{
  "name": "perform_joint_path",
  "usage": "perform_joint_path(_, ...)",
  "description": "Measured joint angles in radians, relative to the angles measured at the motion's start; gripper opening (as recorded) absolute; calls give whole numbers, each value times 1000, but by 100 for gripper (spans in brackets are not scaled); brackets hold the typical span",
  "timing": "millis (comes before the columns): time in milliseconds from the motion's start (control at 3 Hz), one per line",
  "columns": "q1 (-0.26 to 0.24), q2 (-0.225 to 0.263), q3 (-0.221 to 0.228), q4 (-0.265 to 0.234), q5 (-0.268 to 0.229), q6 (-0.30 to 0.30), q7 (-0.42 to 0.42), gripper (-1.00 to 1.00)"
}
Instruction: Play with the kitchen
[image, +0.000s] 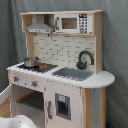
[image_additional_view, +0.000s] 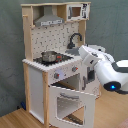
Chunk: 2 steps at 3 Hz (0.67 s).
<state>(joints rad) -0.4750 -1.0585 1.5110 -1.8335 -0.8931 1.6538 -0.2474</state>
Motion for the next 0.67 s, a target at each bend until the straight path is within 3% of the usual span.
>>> perform_joint_path(333,-3,-2,9,-12,-54,89,-35,100)
perform_joint_path(667,-7,-1,6,-35,-67,209,-57,100)
